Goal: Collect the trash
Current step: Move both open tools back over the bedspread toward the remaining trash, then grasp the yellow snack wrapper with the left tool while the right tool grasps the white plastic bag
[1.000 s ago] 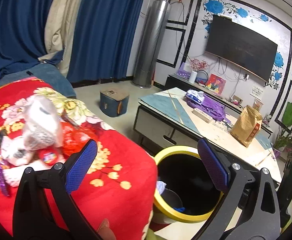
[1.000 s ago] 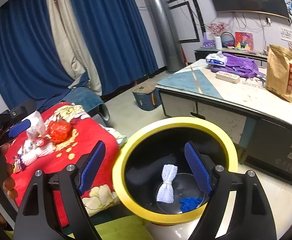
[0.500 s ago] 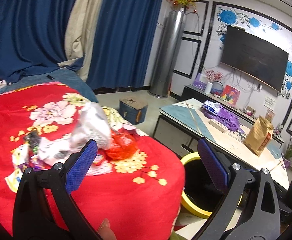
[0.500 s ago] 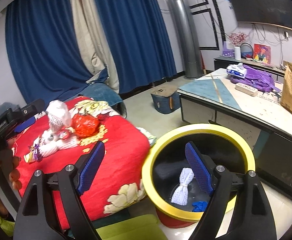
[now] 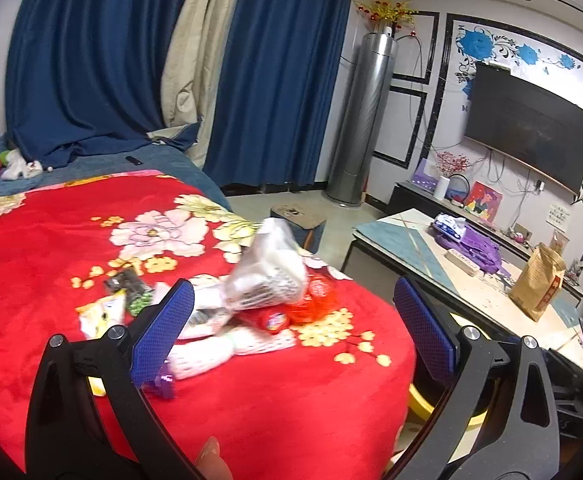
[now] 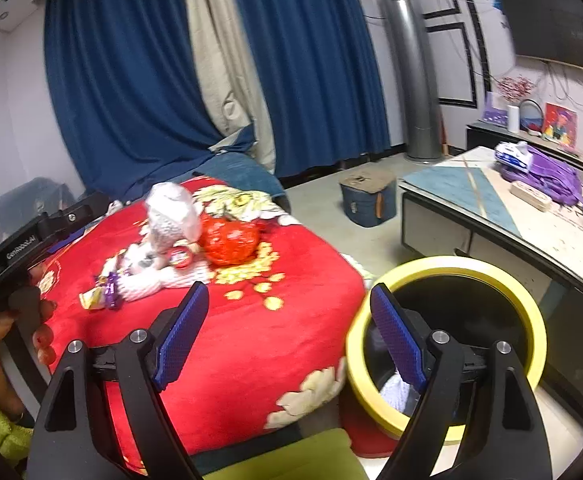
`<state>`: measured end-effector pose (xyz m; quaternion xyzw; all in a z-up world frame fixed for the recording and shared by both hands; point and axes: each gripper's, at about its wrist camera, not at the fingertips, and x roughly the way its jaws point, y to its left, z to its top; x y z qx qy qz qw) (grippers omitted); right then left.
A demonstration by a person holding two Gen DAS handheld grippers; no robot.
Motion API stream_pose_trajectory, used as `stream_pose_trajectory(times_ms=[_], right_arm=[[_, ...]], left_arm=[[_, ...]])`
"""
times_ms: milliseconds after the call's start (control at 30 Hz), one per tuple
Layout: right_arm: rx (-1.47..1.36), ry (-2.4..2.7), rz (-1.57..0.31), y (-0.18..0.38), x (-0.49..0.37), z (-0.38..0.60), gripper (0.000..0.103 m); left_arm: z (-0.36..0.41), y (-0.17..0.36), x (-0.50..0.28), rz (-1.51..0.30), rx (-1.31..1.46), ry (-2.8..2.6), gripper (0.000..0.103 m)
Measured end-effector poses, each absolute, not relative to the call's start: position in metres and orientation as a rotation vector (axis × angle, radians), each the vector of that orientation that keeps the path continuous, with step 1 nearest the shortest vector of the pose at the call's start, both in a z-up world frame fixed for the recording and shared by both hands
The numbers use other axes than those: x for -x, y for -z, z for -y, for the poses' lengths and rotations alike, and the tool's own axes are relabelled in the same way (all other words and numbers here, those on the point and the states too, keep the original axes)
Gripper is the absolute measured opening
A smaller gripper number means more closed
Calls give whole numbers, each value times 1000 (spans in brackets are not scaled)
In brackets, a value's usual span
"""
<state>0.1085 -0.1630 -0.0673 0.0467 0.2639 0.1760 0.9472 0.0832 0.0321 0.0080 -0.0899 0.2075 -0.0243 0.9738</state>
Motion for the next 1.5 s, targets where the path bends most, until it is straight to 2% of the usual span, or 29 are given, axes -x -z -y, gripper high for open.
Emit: stream_pose_trajectory(times_ms=[67,767,1233,1267,1333,1367,1433,1500], right_arm=[[-93,-376,-531,64,-107,155,91],[-75,-540,-562,48,-144,60,92],[-53,-547,-577,50,-183,16,92],[-54,-542,-580,51,-186,14,92],[-57,-534,-587,53,-195,9,92],[-60,-529,-588,53,-198,6,92],[-61,-520,-593,55,-206,2,92],[-70,-517,-602,56,-215,-2,92]], left_arm=[[-38,-7,-81,-423,176,38,92],[-124,9,-55,-474,213,-102,92],[-188,51,-56,-626,397,-154,91],[-192,55,-58,-639,417,-149,90],[-198,64,-59,-672,473,-127,77],[-200,68,-59,-688,494,-116,74],[-202,73,-60,-707,521,-98,62],[-201,77,-61,-725,549,-74,55]])
